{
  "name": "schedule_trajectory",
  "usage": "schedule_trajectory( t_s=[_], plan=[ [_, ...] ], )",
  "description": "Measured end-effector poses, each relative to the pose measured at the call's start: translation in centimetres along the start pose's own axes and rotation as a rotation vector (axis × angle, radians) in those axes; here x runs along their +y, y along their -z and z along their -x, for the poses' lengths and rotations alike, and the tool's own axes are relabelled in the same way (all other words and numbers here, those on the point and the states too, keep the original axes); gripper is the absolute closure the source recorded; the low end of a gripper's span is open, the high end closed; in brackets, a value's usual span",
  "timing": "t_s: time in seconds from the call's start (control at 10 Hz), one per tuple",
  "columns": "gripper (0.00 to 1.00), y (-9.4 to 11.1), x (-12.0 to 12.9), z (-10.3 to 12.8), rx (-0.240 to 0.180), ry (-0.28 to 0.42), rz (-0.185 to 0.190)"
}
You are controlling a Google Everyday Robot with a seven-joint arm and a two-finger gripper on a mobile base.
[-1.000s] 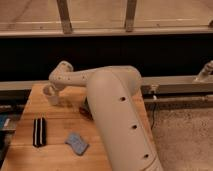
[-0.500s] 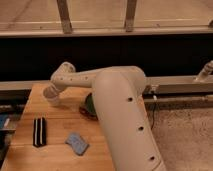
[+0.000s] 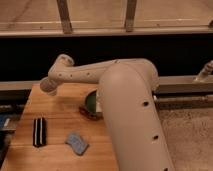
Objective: Pick up the ceramic cup
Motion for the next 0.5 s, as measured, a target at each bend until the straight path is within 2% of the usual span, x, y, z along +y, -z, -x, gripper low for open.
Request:
schedule_trajectory(
  t_s=[0.2,0.3,0.5],
  plan=[
    [1.00,3.4,-1.9,1.0,-0.011,0.009,-0.076],
    [1.00,4.5,-3.2,0.8,0.003,-0.001,-0.096],
    [1.00,4.7,-3.5,0.7,0.007,0.001,-0.099]
  ],
)
